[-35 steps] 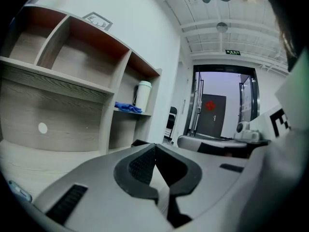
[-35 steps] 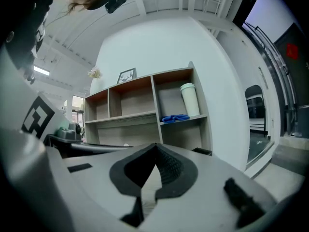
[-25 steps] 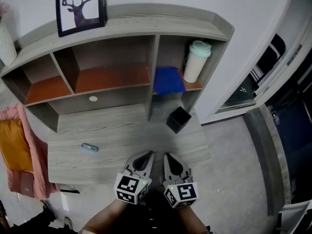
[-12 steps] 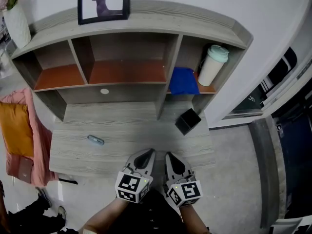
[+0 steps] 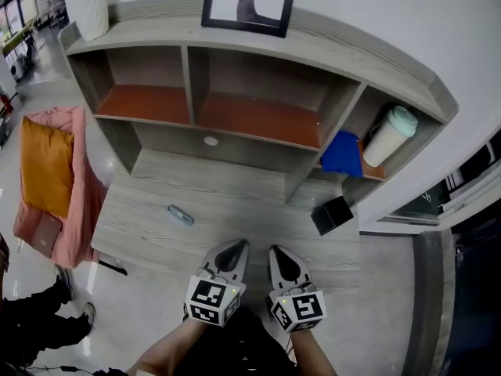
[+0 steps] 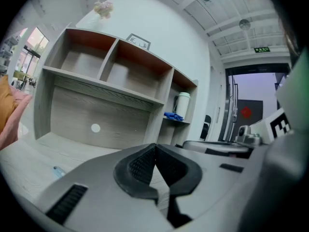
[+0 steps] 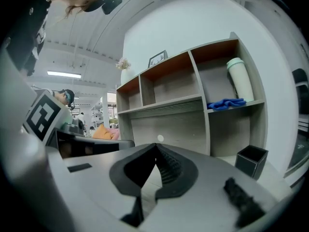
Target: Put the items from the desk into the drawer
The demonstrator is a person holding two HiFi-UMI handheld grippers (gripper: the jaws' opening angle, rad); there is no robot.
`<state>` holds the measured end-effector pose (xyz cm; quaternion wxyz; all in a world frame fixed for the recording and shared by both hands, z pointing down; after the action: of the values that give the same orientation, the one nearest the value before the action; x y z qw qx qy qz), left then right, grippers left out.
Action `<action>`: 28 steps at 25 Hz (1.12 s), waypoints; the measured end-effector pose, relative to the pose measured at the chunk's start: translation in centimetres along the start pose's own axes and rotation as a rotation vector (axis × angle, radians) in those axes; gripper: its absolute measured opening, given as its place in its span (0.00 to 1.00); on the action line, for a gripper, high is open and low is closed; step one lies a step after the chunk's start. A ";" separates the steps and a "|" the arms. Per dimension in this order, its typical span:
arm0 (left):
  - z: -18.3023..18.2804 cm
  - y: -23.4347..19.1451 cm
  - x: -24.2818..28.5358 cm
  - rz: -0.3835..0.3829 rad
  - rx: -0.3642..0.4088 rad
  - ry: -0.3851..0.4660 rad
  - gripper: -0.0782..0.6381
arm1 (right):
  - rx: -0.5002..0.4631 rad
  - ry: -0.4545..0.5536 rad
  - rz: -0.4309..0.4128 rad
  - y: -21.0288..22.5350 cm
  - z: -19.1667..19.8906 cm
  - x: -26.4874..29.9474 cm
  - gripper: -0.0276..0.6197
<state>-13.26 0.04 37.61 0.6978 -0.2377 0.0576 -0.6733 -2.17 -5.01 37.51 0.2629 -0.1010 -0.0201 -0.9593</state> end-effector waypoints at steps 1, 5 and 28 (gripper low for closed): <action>-0.1 -0.6 -0.4 -0.020 -0.005 0.008 0.12 | -0.002 0.000 -0.017 -0.3 0.0 0.5 0.06; -0.1 -3.3 -2.1 -0.103 -0.019 0.033 0.12 | -0.014 -0.009 -0.103 -2.0 0.1 2.8 0.06; -0.4 -14.0 -11.7 -0.475 -0.120 0.145 0.12 | -0.077 -0.070 -0.483 -13.2 0.1 13.6 0.06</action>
<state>-27.24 11.49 40.20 0.4988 -0.2364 0.0899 -0.8290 -20.33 -0.44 40.57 0.0208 -0.1366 -0.0160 -0.9903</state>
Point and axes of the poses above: the fingertips, and each gripper's own axes: x forward along the fingers, y to its right, z out of its underside, the point moved 6 cm from there along -x, backward along the fingers, and after that the axes turned 9 degrees about -x, right-handed, at the moved point
